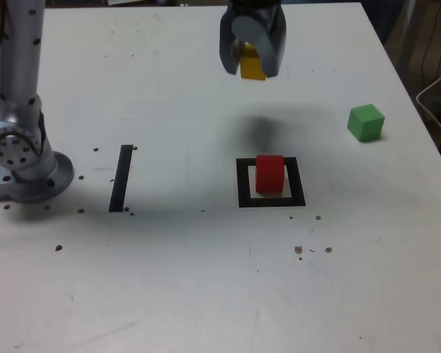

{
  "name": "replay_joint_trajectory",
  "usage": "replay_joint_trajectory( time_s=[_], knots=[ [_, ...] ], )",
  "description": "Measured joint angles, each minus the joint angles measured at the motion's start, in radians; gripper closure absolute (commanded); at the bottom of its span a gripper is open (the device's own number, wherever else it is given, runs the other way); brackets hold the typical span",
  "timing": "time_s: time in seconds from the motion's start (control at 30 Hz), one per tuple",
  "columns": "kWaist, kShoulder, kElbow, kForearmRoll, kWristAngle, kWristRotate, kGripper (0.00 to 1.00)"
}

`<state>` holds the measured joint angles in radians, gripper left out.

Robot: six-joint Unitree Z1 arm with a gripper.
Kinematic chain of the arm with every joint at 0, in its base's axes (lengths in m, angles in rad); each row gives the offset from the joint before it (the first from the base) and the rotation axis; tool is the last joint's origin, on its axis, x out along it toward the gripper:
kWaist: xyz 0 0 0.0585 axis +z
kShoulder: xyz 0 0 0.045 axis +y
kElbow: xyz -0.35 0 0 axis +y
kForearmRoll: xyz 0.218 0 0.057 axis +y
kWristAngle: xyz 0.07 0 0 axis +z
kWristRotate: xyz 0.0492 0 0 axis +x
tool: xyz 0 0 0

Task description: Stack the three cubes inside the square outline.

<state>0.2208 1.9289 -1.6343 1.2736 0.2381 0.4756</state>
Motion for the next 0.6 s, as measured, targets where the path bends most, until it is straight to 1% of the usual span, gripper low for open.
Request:
replay_joint_trajectory(
  time_s=[0.1,0.3,0.43,0.47,0.6],
  knots=[
    [-0.039,0.0,0.002,0.024,-0.003,-0.071,0.74],
    [-0.124,0.0,0.005,0.064,-0.031,-0.241,0.74],
    [-0.191,0.0,-0.003,0.093,-0.04,-0.35,0.74],
    [-0.207,0.0,-0.005,0.094,-0.045,-0.369,0.74],
    [-0.264,0.002,-0.005,0.098,-0.085,-0.452,0.74]
  ],
)
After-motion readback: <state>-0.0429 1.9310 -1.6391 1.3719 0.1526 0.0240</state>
